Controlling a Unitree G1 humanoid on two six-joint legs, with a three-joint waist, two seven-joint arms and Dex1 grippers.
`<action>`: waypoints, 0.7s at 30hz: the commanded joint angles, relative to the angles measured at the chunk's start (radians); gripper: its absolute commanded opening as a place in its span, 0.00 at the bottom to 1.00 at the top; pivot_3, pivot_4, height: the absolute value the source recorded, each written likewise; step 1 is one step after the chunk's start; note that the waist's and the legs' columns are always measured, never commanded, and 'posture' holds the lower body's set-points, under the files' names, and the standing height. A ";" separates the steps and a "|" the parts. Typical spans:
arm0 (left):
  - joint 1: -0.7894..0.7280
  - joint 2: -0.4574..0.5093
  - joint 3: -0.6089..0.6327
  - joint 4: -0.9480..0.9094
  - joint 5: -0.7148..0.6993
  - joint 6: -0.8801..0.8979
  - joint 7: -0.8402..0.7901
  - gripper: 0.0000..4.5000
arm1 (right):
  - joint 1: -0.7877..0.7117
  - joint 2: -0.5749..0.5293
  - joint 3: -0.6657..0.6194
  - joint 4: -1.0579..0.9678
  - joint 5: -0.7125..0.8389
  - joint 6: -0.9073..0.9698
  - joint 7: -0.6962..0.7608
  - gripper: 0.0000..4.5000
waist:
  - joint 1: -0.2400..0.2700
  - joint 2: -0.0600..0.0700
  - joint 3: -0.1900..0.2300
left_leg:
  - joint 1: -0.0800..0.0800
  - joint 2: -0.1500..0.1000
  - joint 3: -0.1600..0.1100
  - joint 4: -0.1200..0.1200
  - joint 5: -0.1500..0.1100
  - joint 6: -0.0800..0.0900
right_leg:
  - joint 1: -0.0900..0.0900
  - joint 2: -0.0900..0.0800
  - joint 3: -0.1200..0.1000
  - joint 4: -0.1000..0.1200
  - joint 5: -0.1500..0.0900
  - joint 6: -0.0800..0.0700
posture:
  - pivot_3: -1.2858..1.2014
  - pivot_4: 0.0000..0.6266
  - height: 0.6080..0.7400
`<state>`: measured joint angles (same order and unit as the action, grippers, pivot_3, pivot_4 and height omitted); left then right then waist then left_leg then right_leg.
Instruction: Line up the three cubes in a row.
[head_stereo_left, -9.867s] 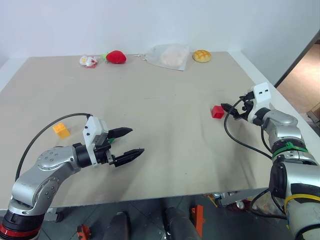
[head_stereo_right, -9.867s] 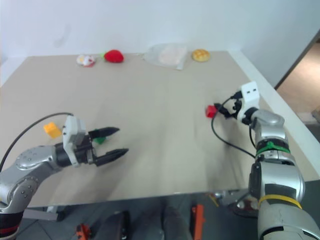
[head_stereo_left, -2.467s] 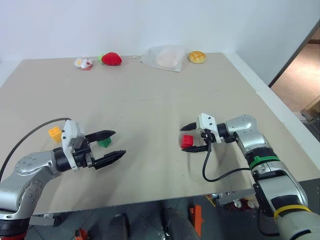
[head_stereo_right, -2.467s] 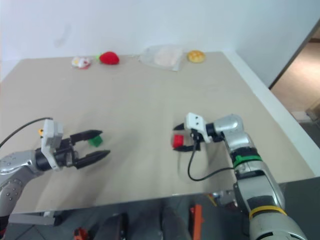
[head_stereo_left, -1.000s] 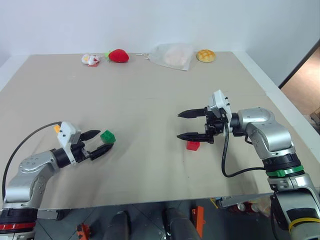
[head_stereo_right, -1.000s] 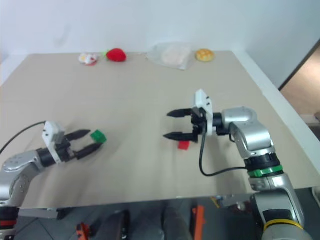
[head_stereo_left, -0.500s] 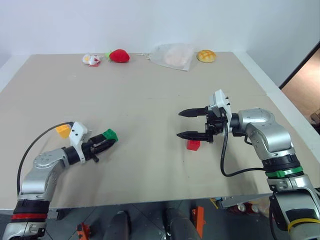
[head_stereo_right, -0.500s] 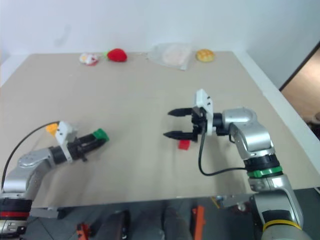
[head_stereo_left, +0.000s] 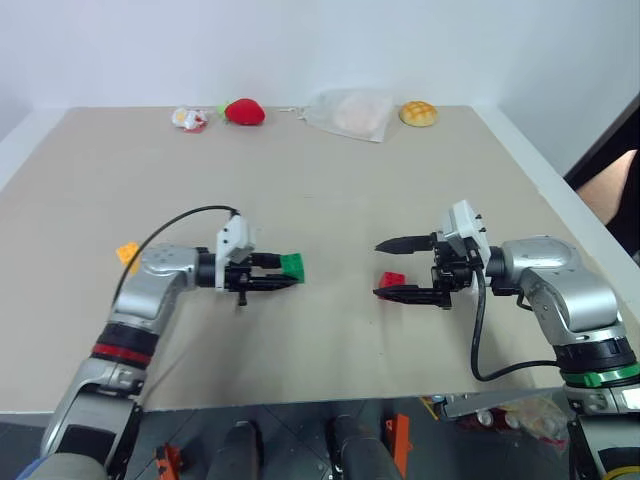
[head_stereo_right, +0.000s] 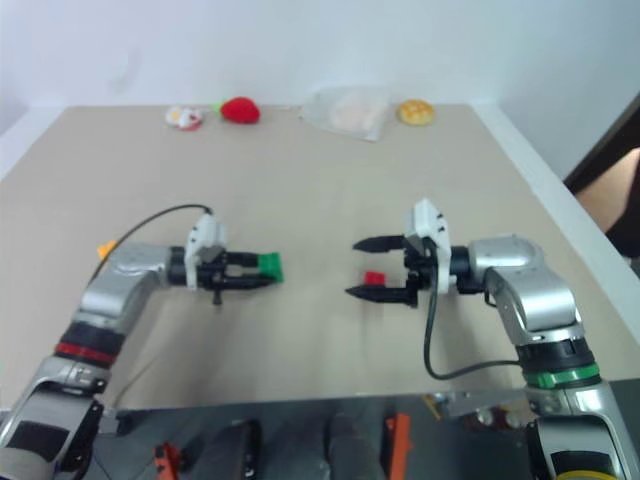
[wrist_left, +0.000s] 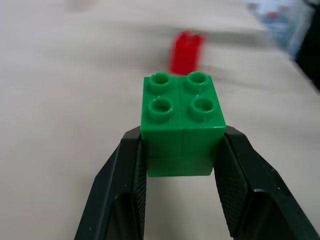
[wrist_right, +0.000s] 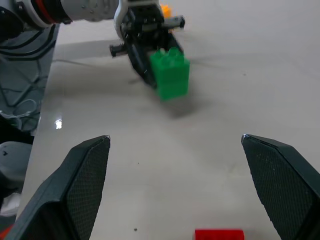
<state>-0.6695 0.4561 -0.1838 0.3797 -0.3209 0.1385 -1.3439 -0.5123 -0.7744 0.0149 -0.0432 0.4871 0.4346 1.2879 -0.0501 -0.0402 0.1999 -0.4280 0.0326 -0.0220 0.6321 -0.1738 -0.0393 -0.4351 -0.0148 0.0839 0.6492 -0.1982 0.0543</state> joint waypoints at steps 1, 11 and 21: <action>-0.063 -0.043 -0.018 0.093 0.020 -0.057 -0.057 0.29 | 0.019 -0.023 -0.067 -0.061 0.032 0.023 -0.034 0.97 | 0.000 0.000 0.000 | 0.000 0.000 0.000 0.000 0.000 0.000 | 0.000 0.000 0.000 0.000 0.000 0.000 | 0.52 0.24 1.00; -0.198 -0.155 -0.026 0.391 0.118 -0.243 -0.079 0.29 | 0.067 -0.033 -0.112 -0.132 0.057 0.061 -0.092 0.97 | 0.003 0.000 0.000 | -0.002 -0.001 -0.001 0.003 0.000 0.001 | 0.000 0.001 0.001 0.000 0.002 0.002 | 0.52 0.24 1.00; -0.218 -0.188 -0.017 0.480 0.176 -0.332 -0.030 0.29 | 0.058 -0.017 -0.092 -0.121 0.055 0.049 -0.118 0.97 | 0.004 0.000 0.000 | -0.003 -0.001 -0.001 0.003 0.000 0.001 | 0.000 0.001 0.001 0.000 0.004 0.006 | 0.52 0.24 1.00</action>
<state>-0.8635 0.2731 -0.2188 0.8631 -0.1542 -0.1642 -1.3835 -0.4401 -0.7909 -0.0552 -0.1369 0.5295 0.4973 1.1736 -0.0464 -0.0401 0.2000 -0.4307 0.0317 -0.0231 0.6355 -0.1734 -0.0385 -0.4354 -0.0142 0.0853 0.6491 -0.1940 0.0604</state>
